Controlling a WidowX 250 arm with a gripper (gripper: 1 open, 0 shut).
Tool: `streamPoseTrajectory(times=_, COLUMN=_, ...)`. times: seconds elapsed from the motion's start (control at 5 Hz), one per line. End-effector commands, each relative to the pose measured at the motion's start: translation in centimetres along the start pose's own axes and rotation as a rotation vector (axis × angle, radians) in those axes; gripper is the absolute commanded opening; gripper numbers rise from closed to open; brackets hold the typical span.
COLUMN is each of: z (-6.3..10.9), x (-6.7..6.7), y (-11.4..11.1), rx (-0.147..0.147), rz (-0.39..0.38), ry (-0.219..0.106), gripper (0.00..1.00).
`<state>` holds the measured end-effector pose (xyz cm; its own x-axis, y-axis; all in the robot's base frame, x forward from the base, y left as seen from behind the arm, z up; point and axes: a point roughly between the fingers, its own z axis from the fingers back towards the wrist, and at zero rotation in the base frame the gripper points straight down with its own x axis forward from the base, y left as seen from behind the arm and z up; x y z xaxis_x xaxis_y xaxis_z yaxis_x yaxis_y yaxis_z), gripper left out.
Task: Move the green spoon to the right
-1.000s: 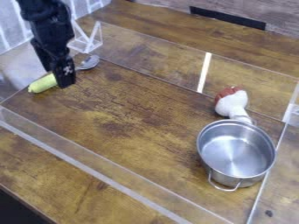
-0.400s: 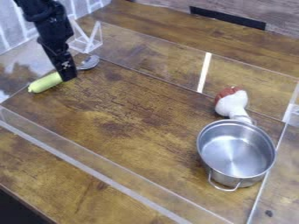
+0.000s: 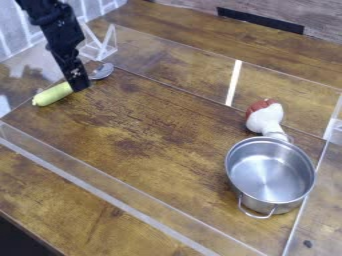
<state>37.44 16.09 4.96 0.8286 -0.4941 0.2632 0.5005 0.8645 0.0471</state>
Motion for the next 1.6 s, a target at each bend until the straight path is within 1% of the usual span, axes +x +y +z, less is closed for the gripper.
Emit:
streamPoseTrajectory(times=0.0, z=0.5, x=-0.8, y=1.7, rx=0.042, rz=0.057, ry=-0.038, gripper=1.0)
streamPoseTrajectory(times=0.2, z=-0.3, x=-1.4, y=2.1, rx=0.013, rz=0.061, ry=-0.061, gripper=1.0)
streamPoseTrajectory(times=0.4, z=-0.2, x=-1.6, y=2.1, rx=-0.012, rz=0.073, ry=-0.077, gripper=0.0)
streamPoseTrajectory(times=0.8, z=2.5, x=-0.5, y=1.0, rx=-0.035, rz=0.176, ry=-0.098, gripper=0.0)
streamPoseTrajectory(times=1.2, z=4.4, x=1.0, y=0.5, rx=-0.08, rz=0.187, ry=-0.115, gripper=0.0)
streamPoseTrajectory(times=1.4, z=5.1, x=1.9, y=-0.2, rx=-0.092, rz=0.225, ry=-0.088, gripper=0.0)
